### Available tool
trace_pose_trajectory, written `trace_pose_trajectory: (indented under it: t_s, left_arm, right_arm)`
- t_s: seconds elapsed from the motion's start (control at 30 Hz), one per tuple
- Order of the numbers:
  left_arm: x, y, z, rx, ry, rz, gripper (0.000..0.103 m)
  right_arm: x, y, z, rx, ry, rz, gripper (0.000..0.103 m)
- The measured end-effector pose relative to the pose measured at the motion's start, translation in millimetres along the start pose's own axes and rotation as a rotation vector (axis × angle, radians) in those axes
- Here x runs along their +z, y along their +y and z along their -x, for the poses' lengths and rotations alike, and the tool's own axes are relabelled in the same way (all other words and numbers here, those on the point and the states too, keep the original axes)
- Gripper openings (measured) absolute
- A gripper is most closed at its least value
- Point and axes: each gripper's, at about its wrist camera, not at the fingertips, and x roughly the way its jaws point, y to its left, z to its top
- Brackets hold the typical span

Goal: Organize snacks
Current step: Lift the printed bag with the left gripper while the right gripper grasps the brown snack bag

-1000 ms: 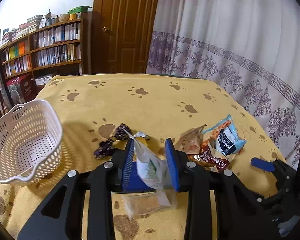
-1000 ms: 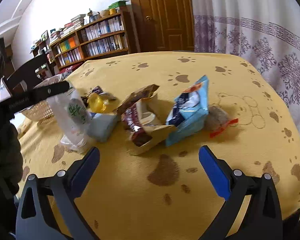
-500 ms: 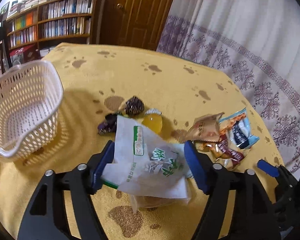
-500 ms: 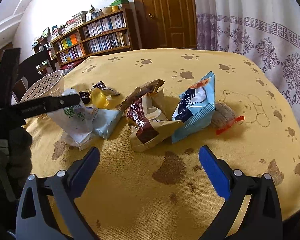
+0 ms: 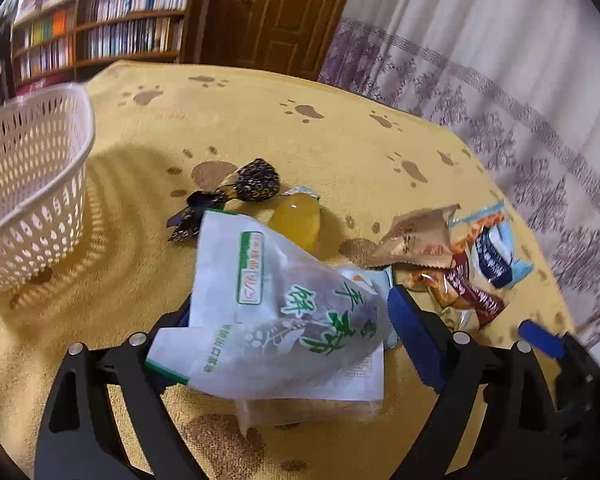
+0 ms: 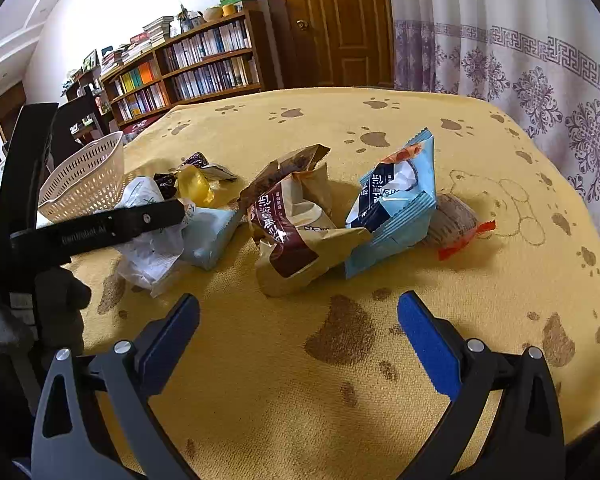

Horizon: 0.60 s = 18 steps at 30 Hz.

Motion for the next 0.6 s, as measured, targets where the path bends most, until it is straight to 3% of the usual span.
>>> trace_pose_trajectory:
  t_s: [0.07, 0.17, 0.2, 0.23, 0.43, 0.6]
  left_arm:
    - [-1.7, -8.4, -0.1, 0.016, -0.009, -0.032, 0.090]
    - [-3.7, -18.5, -1.2, 0.078, -0.032, -0.093, 0.070]
    - [-3.5, -19.3, -0.2, 0.077, -0.037, -0.098, 0.047]
    - [-2.9, -18.8, 1.0, 0.049, -0.032, -0.096, 0.042]
    - [1.8, -9.7, 15.4, 0.037, -0.069, -0.066, 0.041]
    - [8.3, -8.5, 40.6, 0.064, -0.148, -0.076, 0.041]
  right_arm:
    - [-0.1, 0.2, 0.1, 0.000, 0.000, 0.001, 0.098]
    - [-0.8, -0.2, -1.2, -0.003, 0.003, 0.003, 0.098]
    - [-1.1, -0.3, -1.6, -0.003, 0.004, 0.003, 0.098]
    - [-1.3, -0.2, -2.0, -0.005, 0.004, 0.004, 0.098]
    - [-2.2, 1.7, -1.1, -0.007, 0.001, 0.007, 0.098]
    - [1.4, 2.0, 0.9, -0.007, -0.009, 0.003, 0.098]
